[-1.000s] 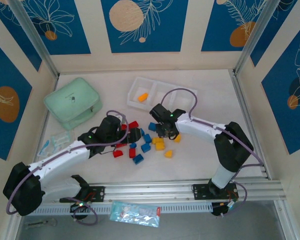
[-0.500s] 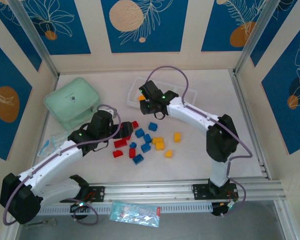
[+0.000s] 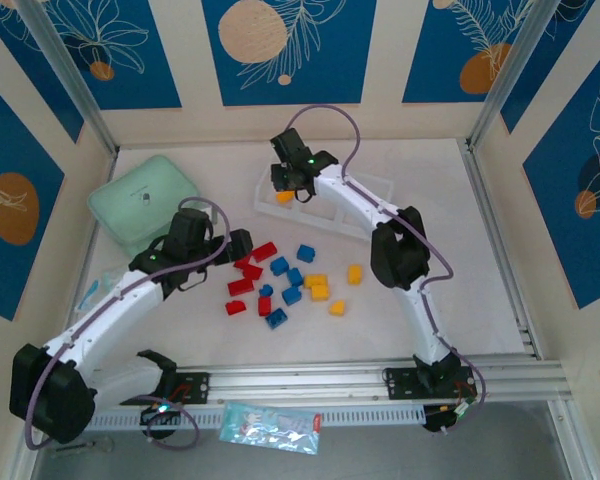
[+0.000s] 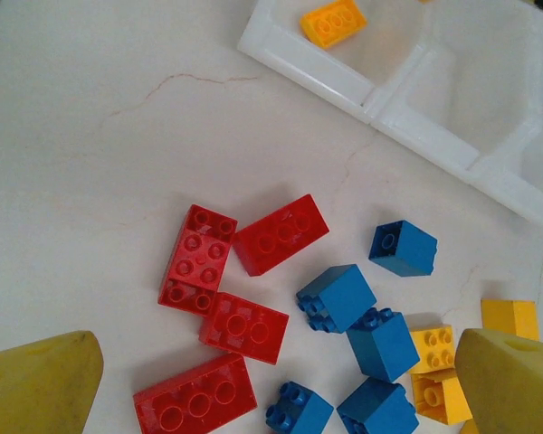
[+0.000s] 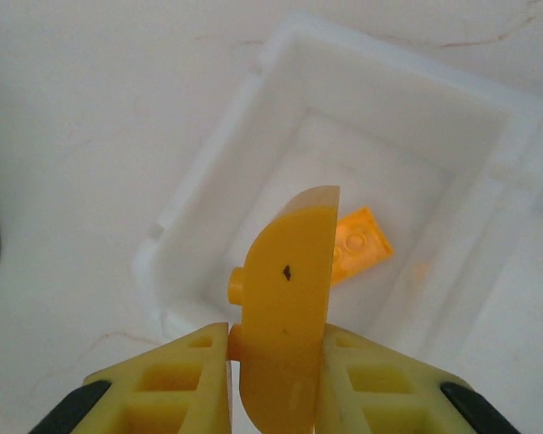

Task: Sort the legos into containers by color
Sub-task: Place the lego in the container, then pick up the lego from the center of the table.

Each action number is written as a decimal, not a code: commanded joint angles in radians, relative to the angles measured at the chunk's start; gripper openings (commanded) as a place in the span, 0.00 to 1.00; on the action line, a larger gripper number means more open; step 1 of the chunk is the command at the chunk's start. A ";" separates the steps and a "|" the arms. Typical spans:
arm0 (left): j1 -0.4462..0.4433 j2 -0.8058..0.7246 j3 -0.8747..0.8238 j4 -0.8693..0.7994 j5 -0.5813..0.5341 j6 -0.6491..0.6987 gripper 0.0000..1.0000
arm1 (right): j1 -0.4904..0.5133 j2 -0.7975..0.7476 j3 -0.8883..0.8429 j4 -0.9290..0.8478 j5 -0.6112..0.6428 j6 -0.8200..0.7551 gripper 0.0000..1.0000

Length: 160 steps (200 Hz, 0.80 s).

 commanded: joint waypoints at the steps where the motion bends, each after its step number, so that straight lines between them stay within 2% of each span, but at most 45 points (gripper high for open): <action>1: 0.014 0.019 0.041 0.017 0.031 0.017 0.99 | -0.004 0.072 0.110 -0.068 0.005 -0.019 0.24; 21: 0.016 0.028 0.054 0.002 0.030 0.024 0.99 | -0.016 0.134 0.204 -0.125 0.004 -0.015 0.25; 37: 0.017 0.027 0.054 0.004 0.033 0.026 0.99 | -0.017 0.150 0.240 -0.140 0.006 -0.023 0.32; 54: 0.017 0.028 0.054 0.009 0.030 0.027 0.99 | -0.015 0.134 0.244 -0.138 0.011 -0.033 0.39; 93: 0.017 0.036 0.066 0.008 0.060 0.027 0.99 | -0.003 0.043 0.194 -0.130 0.013 -0.062 0.44; 113: 0.016 0.036 0.074 0.003 0.086 0.027 0.99 | 0.002 -0.053 0.086 -0.098 0.005 -0.072 0.46; 160: -0.002 0.003 0.041 0.032 0.155 0.019 0.99 | -0.010 -0.351 -0.309 0.003 -0.055 -0.056 0.52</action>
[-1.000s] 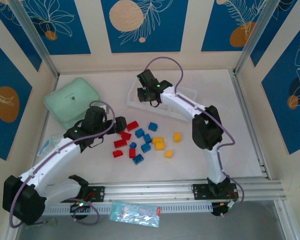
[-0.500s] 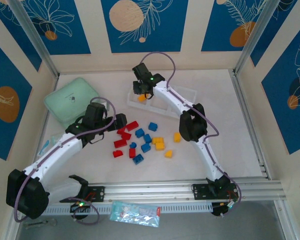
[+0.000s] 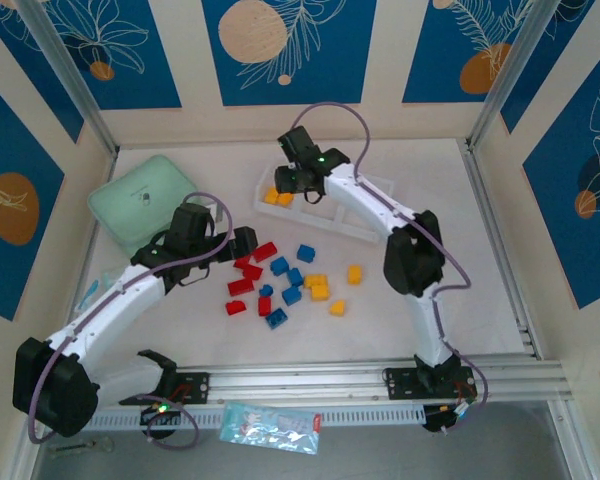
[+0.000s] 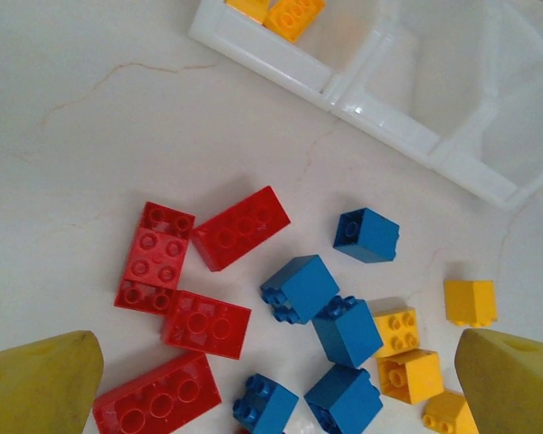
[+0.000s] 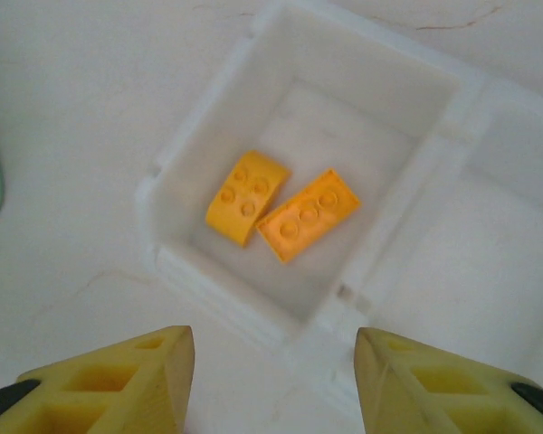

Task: Sort the legos into containers by color
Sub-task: Pick up the lego from the center of the table.

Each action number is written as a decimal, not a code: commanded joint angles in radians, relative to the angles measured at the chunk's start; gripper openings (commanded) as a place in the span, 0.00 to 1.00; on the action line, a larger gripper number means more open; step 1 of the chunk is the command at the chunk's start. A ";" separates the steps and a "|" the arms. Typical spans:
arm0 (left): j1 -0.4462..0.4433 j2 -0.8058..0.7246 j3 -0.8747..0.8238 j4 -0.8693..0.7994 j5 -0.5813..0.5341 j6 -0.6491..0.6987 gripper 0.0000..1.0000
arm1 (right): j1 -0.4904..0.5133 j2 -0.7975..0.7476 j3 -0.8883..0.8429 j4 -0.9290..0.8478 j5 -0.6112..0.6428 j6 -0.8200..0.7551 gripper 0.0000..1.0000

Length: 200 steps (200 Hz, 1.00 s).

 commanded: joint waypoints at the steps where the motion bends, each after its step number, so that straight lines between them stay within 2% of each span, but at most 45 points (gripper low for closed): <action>1: -0.008 -0.029 0.003 0.031 0.059 0.011 0.99 | -0.006 -0.162 -0.146 0.060 -0.041 0.002 0.52; 35: -0.056 -0.045 -0.018 0.039 0.062 0.000 0.99 | -0.031 -0.345 -0.388 0.063 -0.090 0.035 0.57; 59: -0.107 -0.054 -0.068 0.106 0.077 -0.046 0.99 | -0.069 -0.465 -0.553 0.076 -0.113 0.070 0.60; 102: -0.207 -0.044 -0.120 0.167 0.025 -0.088 0.99 | -0.115 -0.625 -0.796 0.038 -0.140 0.118 0.64; 130: -0.261 -0.033 -0.150 0.222 -0.005 -0.115 0.99 | -0.130 -0.697 -0.930 0.036 -0.178 0.155 0.67; 153: -0.300 -0.017 -0.173 0.279 -0.026 -0.140 0.99 | -0.131 -0.731 -1.014 0.034 -0.152 0.187 0.73; 200: -0.339 0.022 -0.170 0.306 -0.072 -0.163 0.99 | -0.127 -0.706 -1.107 0.062 -0.164 0.240 0.77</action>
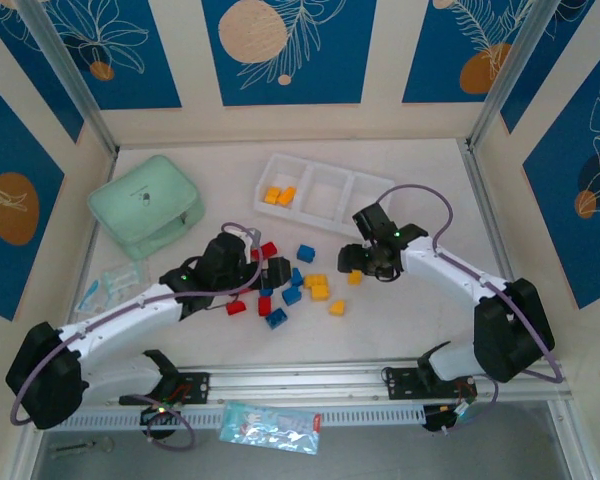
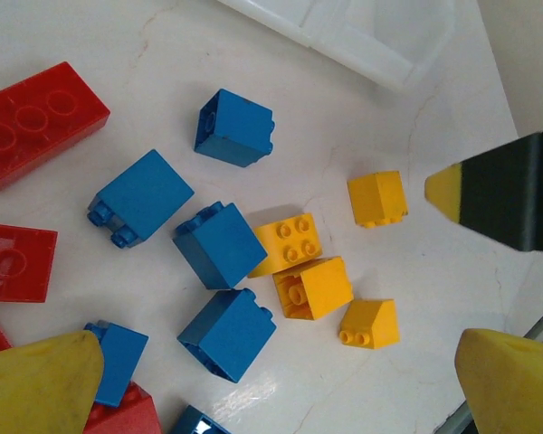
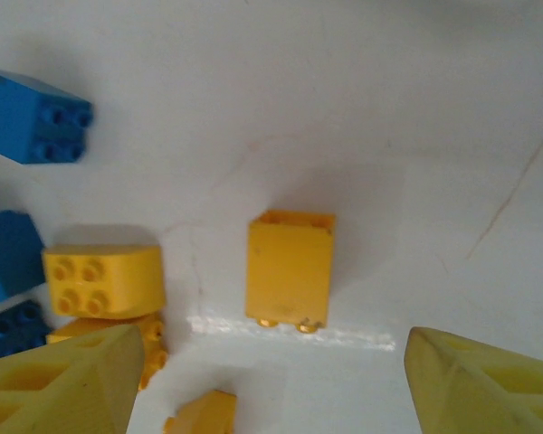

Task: Sort the legos into containers by color
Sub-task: Pick up the lego from the center of the table, then place the lego in the container.

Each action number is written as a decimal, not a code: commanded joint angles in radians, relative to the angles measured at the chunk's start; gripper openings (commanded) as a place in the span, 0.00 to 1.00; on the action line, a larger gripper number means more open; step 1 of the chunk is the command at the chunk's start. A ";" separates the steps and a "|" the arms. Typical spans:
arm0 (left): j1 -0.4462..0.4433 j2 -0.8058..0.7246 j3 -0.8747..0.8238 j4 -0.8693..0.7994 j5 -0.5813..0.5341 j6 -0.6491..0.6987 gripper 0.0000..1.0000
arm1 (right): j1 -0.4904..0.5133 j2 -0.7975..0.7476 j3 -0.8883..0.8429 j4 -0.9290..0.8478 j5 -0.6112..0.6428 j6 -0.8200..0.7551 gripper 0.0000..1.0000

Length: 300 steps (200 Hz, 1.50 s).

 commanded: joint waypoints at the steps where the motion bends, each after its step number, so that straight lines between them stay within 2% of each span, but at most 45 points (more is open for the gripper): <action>1: -0.018 0.016 -0.007 0.054 -0.041 -0.028 0.99 | -0.003 0.010 -0.029 0.012 -0.031 0.046 0.77; 19: -0.027 0.028 -0.005 0.060 -0.050 -0.031 0.99 | 0.010 0.036 -0.049 0.047 -0.064 0.046 0.77; 41: -0.029 0.040 -0.001 0.059 -0.054 -0.032 0.99 | 0.036 0.067 -0.049 0.053 0.002 0.054 0.76; 122: -0.031 0.034 0.010 0.021 -0.081 -0.014 0.99 | 0.055 0.197 0.006 0.093 0.062 0.007 0.56; 207: -0.029 -0.002 0.006 -0.008 -0.112 0.010 0.99 | 0.095 0.165 0.045 0.037 0.140 -0.034 0.36; 261: -0.024 -0.043 0.033 -0.087 -0.152 0.047 0.99 | 0.150 0.116 0.141 -0.019 0.142 -0.073 0.32; 300: 0.010 -0.075 0.048 -0.121 -0.161 0.076 0.99 | 0.165 0.193 0.291 0.013 0.112 -0.095 0.31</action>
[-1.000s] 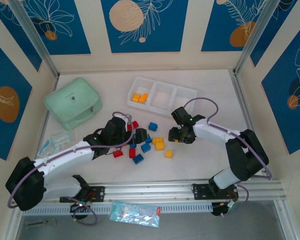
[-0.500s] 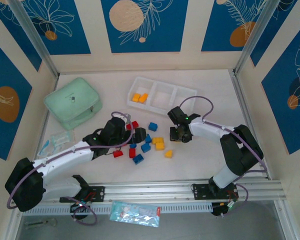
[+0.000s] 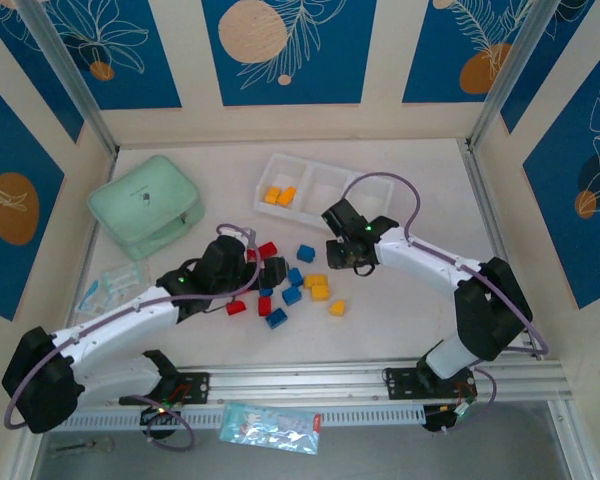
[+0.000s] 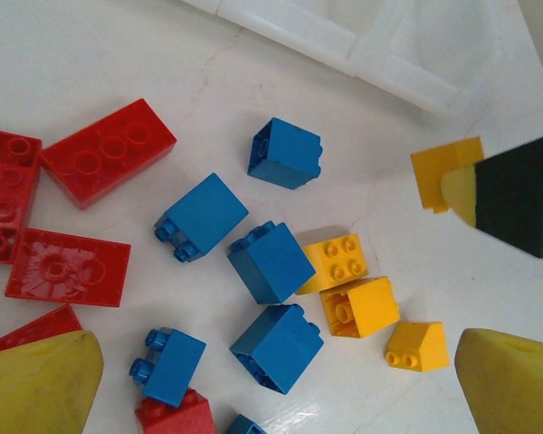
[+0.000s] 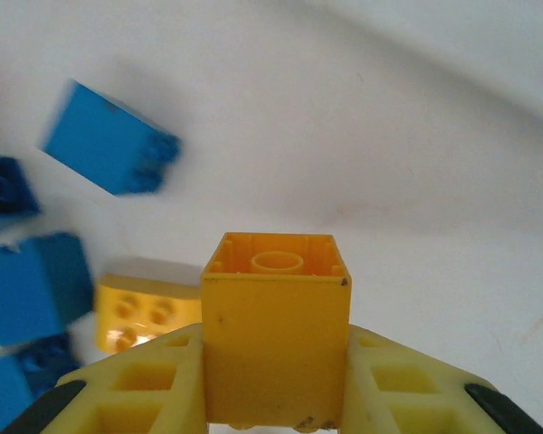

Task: Sort the legos into containers by color
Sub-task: Place the lego in the container.

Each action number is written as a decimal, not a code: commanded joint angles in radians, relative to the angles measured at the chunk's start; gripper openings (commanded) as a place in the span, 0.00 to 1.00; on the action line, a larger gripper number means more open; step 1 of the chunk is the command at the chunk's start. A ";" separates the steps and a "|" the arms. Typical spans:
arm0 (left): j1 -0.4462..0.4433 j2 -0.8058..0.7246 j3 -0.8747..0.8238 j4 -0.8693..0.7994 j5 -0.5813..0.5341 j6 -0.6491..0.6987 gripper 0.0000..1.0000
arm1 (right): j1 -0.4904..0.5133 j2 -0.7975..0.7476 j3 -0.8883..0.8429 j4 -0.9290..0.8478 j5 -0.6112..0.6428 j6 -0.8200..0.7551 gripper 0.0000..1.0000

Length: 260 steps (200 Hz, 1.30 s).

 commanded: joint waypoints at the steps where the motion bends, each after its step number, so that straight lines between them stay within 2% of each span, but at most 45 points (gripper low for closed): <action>1: 0.023 -0.028 0.041 -0.049 -0.022 0.040 0.99 | 0.010 0.045 0.100 0.010 -0.025 -0.029 0.31; 36: 0.071 -0.048 0.069 -0.084 -0.016 0.082 0.99 | 0.018 0.157 0.259 0.067 -0.029 -0.073 0.31; 65: 0.132 -0.047 0.092 -0.106 0.002 0.103 0.99 | -0.029 0.276 0.407 0.107 -0.125 -0.080 0.31; 88: 0.193 -0.040 0.100 -0.091 0.053 0.119 0.99 | -0.043 0.376 0.544 0.093 -0.097 -0.110 0.31; 115: 0.257 -0.030 0.105 -0.086 0.085 0.122 0.99 | -0.071 0.476 0.679 0.095 -0.122 -0.133 0.31; 156: 0.302 -0.010 0.110 -0.070 0.108 0.127 0.99 | -0.114 0.650 0.906 0.036 -0.139 -0.151 0.31; 187: 0.310 0.001 0.113 -0.069 0.107 0.123 0.99 | -0.125 0.734 1.007 0.049 -0.141 -0.186 0.36; 201: 0.311 0.004 0.110 -0.058 0.109 0.122 0.99 | -0.129 0.775 1.079 0.015 -0.155 -0.193 0.43; 222: 0.311 0.009 0.117 -0.056 0.118 0.118 0.99 | -0.125 0.796 1.142 -0.026 -0.150 -0.205 0.52; 233: 0.311 0.012 0.123 -0.066 0.118 0.111 0.99 | -0.124 0.782 1.146 -0.040 -0.148 -0.210 0.53; 260: 0.310 0.017 0.141 -0.089 0.132 0.100 0.99 | -0.121 0.664 1.025 -0.009 -0.164 -0.213 0.56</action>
